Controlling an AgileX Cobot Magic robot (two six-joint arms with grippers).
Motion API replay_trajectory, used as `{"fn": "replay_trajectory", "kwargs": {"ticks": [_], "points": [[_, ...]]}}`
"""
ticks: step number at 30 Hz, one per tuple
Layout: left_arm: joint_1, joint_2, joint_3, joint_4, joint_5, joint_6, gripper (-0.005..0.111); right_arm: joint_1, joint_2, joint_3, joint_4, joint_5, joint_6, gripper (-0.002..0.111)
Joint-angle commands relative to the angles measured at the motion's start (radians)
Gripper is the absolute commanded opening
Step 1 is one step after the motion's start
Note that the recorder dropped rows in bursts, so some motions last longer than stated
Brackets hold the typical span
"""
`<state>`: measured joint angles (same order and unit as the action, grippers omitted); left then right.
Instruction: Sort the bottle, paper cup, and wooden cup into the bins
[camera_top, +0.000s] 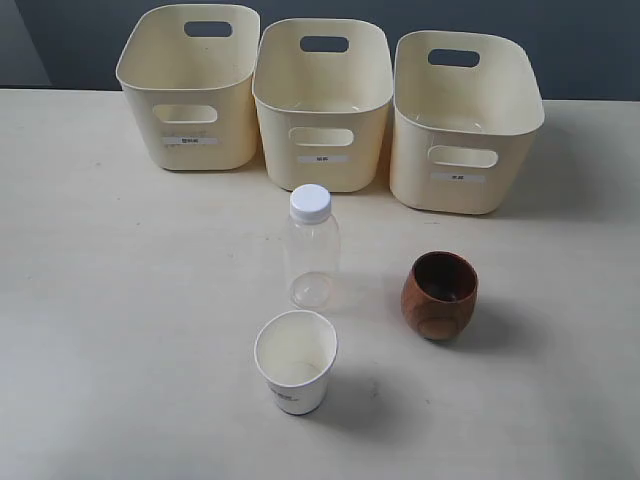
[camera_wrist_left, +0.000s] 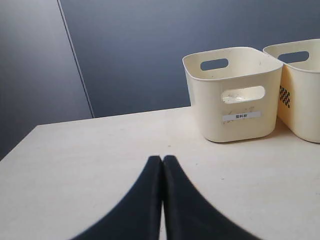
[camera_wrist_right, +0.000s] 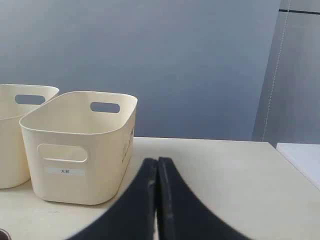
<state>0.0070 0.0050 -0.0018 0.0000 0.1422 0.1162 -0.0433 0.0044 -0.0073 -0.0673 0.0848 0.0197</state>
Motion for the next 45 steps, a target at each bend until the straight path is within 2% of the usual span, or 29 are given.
{"fn": "replay_trajectory", "kwargs": {"ticks": [1,35,39,45], "points": [[0.0,-0.005,0.002,0.0,-0.007,-0.002,0.0,-0.006,-0.004,0.007,-0.003,-0.012,-0.001,-0.001],[0.0,-0.005,0.002,0.0,-0.007,-0.002,0.0,-0.006,-0.004,0.007,-0.001,-0.048,-0.001,-0.001],[0.0,-0.005,0.002,0.0,-0.007,-0.002,0.0,-0.006,-0.004,0.007,0.096,-0.134,0.009,-0.001],[0.0,-0.005,0.002,0.0,-0.007,-0.002,0.0,-0.006,-0.004,0.007,0.414,-0.172,0.086,-0.001]]}}
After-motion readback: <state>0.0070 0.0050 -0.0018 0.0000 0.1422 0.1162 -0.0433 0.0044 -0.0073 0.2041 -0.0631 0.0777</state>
